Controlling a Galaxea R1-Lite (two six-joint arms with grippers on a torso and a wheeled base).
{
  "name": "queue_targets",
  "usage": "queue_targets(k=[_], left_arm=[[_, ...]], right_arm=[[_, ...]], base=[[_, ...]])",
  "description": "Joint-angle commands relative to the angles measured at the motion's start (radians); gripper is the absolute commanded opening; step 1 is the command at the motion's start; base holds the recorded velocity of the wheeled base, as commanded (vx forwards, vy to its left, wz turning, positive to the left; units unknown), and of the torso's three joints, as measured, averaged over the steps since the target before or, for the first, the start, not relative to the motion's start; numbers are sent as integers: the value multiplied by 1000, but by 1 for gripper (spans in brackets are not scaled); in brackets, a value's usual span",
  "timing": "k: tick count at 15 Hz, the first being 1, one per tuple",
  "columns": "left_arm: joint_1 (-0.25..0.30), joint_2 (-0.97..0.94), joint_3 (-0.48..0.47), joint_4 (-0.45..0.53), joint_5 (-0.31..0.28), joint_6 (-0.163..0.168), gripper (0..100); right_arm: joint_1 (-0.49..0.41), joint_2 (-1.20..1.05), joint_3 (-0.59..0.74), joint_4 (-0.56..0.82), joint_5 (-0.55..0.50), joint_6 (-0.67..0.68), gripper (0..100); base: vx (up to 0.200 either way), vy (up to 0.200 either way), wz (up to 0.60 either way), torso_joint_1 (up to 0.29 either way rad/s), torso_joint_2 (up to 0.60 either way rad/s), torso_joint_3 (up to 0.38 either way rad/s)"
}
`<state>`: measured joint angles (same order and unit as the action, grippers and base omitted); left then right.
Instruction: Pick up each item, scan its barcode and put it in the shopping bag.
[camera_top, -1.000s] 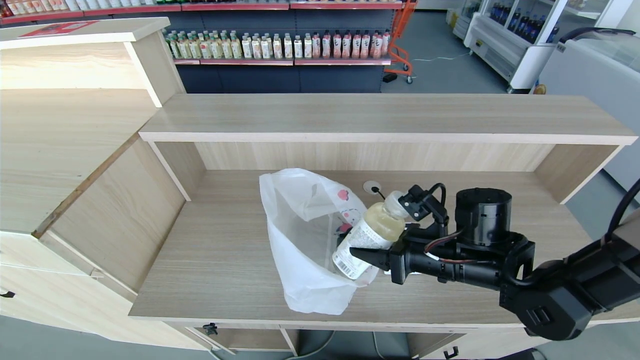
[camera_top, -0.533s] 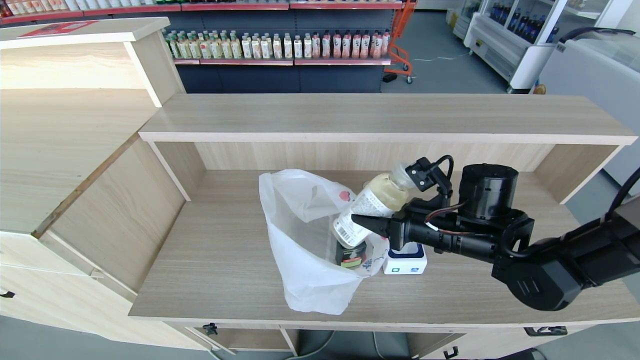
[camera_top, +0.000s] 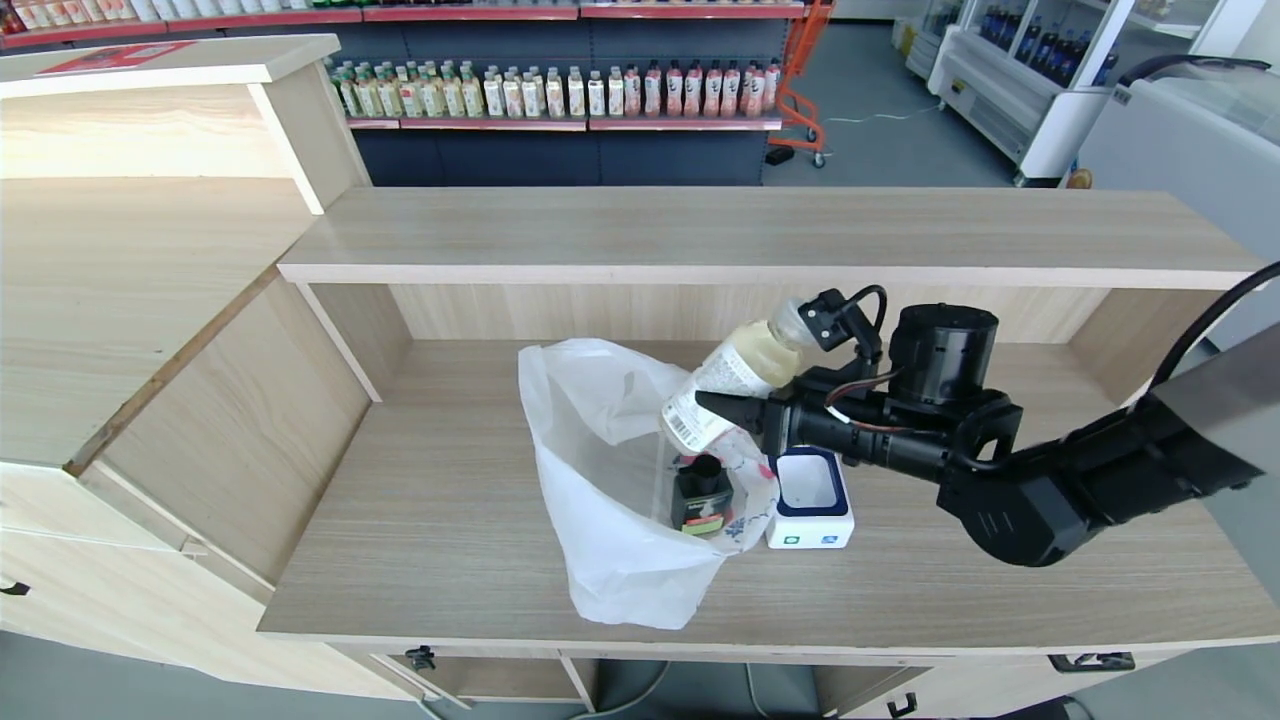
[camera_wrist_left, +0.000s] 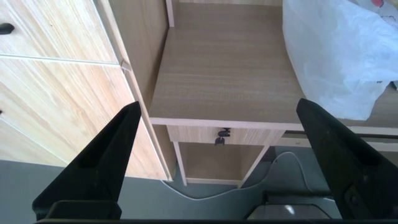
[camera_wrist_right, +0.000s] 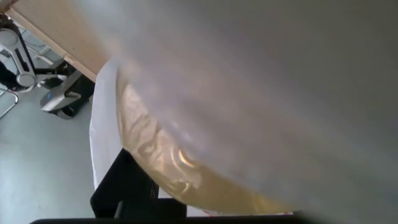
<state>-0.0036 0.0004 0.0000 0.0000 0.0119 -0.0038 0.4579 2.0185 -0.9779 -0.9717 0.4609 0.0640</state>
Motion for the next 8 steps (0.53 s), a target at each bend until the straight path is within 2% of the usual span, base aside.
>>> queue_targets(k=[1,4,8], left_arm=[[1,0,0,0,0,-1,100],[1,0,0,0,0,-1,100],[1,0,0,0,0,-1,100]], right_arm=[[-5,65,-50,2,13,8,0],[-25,158,-145,1,38,23,0],[-44,215,-165,2,61,23,0]], base=[[0,0,0,0,0,0],[0,0,0,0,0,0],[0,0,0,0,0,0]])
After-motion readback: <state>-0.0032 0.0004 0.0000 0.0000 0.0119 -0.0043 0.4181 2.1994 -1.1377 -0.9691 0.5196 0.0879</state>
